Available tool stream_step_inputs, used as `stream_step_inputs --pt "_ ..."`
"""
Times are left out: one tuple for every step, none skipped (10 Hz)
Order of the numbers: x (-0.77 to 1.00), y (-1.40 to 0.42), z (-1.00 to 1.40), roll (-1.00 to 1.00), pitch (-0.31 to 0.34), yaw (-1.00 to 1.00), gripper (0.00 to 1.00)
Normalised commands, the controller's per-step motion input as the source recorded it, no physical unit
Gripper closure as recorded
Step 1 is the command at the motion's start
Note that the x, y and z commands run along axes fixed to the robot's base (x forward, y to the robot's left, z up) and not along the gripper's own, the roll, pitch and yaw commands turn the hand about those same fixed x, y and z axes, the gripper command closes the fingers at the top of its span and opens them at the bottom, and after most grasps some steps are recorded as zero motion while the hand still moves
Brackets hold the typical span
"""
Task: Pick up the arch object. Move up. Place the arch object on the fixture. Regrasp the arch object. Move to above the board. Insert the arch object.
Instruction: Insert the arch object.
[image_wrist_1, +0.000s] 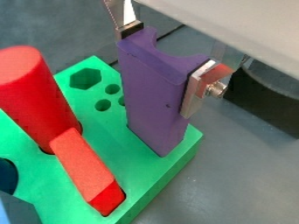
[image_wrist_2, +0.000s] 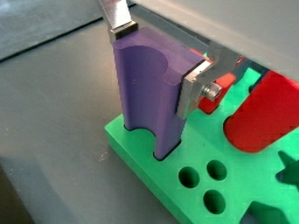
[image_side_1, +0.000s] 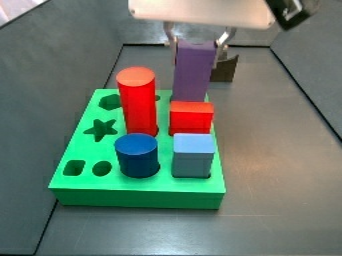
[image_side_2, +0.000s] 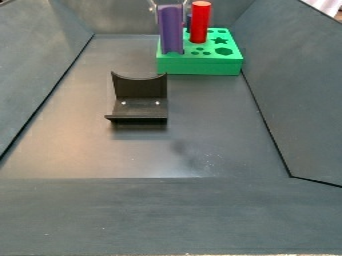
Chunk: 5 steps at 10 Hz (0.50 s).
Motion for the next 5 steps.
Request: stream_step_inputs --pt "0.0 0.03 -0.48 -0.01 -0.049 0.0 1.0" --pt "0.0 0.04 -0.55 0.0 -0.09 0.0 1.0" --pt "-0.07 0.0 -0.49 -0.07 -0.194 -0.01 1.0" --pt "0.0 0.0 -0.25 -0.12 -0.204 0.0 1.0" --pt "0.0 0.0 0.0 0.0 0.0 0.0 1.0"
